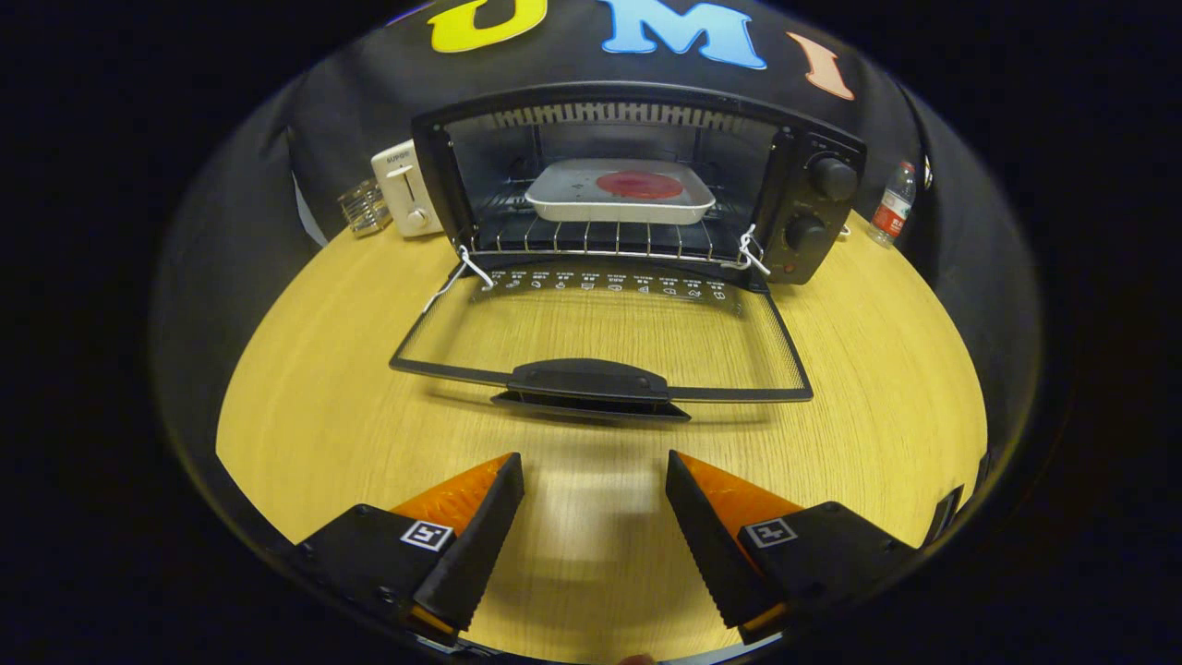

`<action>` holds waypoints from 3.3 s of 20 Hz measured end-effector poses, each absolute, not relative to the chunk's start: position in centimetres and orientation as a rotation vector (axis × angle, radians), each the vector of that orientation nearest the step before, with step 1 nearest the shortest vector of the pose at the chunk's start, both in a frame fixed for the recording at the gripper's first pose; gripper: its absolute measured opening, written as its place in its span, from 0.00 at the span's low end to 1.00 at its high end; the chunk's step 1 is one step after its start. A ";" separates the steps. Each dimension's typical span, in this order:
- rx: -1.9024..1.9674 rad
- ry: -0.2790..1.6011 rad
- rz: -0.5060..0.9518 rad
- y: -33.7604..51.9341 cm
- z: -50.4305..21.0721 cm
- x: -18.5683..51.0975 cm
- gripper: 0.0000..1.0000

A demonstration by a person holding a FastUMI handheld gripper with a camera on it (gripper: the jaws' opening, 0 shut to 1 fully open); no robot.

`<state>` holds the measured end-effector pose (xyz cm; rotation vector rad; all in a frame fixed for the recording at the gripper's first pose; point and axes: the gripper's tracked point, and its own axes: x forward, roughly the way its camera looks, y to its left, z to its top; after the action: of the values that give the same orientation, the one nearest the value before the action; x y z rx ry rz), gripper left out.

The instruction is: Open the toaster oven, put the food inside, and close the toaster oven door.

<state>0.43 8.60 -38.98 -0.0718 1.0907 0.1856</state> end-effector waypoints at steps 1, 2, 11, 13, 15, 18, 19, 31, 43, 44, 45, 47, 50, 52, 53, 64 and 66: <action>-0.083 1.100 0.181 8.5 -39.4 0.5 0.98; -0.080 1.105 0.183 8.6 -39.5 0.7 0.98; -0.053 1.079 0.100 8.2 -39.7 2.9 0.97; -0.050 1.051 0.098 8.2 -39.1 2.8 0.97; -0.046 1.030 0.102 8.2 -38.3 2.8 0.97; -0.049 0.978 0.111 8.2 -36.9 2.8 0.97; -0.055 0.962 0.113 8.1 -36.5 2.8 0.97; -0.108 0.762 0.103 8.2 -31.2 5.1 0.97; -0.098 0.369 0.122 6.5 -18.1 6.3 0.97; -0.099 0.335 0.118 6.0 -16.7 5.9 0.96; -0.100 0.306 0.114 5.5 -15.3 5.3 0.97; -0.101 0.255 0.098 4.1 -12.7 4.2 0.97; -0.086 0.207 0.060 1.3 -9.7 2.4 0.96; -0.064 0.191 0.039 -0.8 -8.4 1.0 0.96; -0.053 0.189 0.029 -1.9 -8.0 0.3 0.96; -0.070 0.148 0.009 -12.8 -5.4 -3.3 0.96; -0.059 0.147 0.016 -13.7 -5.4 -3.4 0.96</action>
<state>-3.38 -13.68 -5.36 -0.0588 0.1466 0.0158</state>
